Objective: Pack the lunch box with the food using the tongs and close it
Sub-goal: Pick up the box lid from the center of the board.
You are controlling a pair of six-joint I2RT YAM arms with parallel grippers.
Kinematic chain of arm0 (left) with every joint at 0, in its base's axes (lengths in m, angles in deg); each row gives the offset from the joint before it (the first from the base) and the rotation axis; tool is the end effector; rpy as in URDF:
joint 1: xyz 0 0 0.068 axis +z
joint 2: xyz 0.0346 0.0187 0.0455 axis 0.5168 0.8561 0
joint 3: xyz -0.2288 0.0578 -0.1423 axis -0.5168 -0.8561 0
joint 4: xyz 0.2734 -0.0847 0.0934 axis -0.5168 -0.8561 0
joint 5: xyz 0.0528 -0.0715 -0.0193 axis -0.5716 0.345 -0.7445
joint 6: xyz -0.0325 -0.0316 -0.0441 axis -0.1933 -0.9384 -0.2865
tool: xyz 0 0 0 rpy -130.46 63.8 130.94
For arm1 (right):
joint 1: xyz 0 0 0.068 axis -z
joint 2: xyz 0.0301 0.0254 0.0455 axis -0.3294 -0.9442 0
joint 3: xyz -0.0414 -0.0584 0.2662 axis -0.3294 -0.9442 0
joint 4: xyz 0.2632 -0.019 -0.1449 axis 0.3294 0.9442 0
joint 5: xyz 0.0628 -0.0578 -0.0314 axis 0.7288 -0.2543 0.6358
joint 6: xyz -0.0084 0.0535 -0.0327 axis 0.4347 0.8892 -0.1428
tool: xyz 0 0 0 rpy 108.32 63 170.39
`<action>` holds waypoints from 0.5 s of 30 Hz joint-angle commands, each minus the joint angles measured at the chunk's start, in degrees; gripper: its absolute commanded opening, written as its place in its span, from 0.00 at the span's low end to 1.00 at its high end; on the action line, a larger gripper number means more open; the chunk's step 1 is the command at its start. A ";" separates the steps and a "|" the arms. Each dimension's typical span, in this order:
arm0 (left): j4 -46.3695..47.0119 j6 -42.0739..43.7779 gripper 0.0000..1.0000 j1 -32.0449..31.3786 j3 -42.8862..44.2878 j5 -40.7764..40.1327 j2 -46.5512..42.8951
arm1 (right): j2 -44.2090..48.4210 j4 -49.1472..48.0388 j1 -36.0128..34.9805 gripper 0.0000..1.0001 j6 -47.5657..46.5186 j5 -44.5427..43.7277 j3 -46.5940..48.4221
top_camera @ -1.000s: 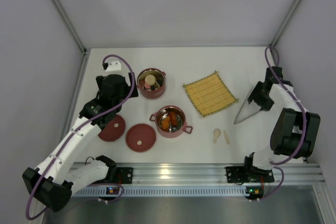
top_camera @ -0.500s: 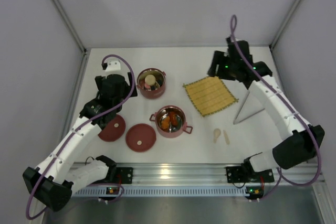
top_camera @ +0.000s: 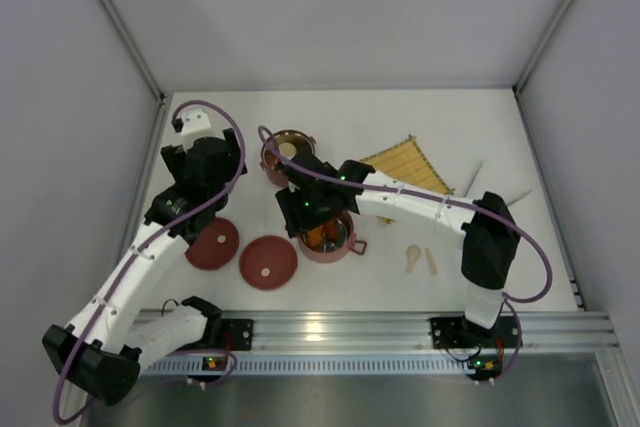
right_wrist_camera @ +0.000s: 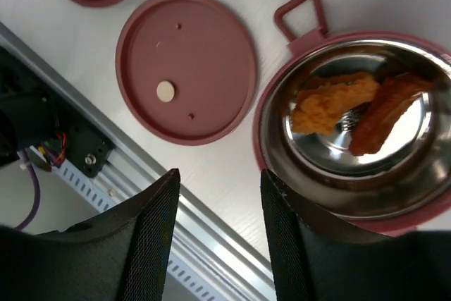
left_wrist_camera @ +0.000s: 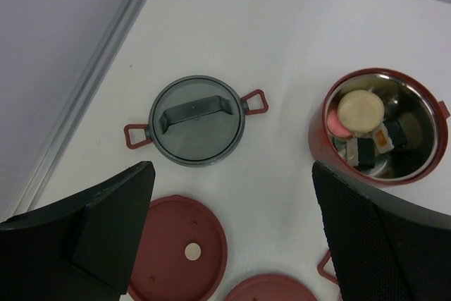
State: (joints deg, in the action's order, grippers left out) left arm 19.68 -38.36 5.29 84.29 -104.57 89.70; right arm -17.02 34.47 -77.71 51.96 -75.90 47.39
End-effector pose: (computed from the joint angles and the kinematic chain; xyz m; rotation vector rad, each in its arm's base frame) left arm 0.2480 -0.0853 0.3537 -0.3183 1.9123 0.1896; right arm 0.2291 0.3791 0.2777 -0.7293 2.5571 0.6379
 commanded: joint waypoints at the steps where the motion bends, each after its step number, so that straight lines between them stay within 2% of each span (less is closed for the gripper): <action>1: -0.91 -3.14 0.99 0.95 5.32 -4.04 -0.44 | -1.99 0.48 -3.56 0.49 0.99 2.97 3.68; 5: -5.91 -5.96 0.99 1.83 12.00 -7.73 2.20 | -4.73 0.75 -6.29 0.48 1.34 3.06 4.65; 10: -7.50 -6.22 0.99 2.01 18.85 -7.65 3.87 | -7.18 -0.39 -8.58 0.46 2.92 3.41 2.72; 15: -8.03 -5.18 0.99 2.01 21.59 -7.39 4.05 | -8.86 -1.97 -9.29 0.45 4.86 1.92 0.70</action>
State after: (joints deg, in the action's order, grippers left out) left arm 13.23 -43.58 7.04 103.42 -110.89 93.64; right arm -24.93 34.80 -85.95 54.81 -73.15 48.66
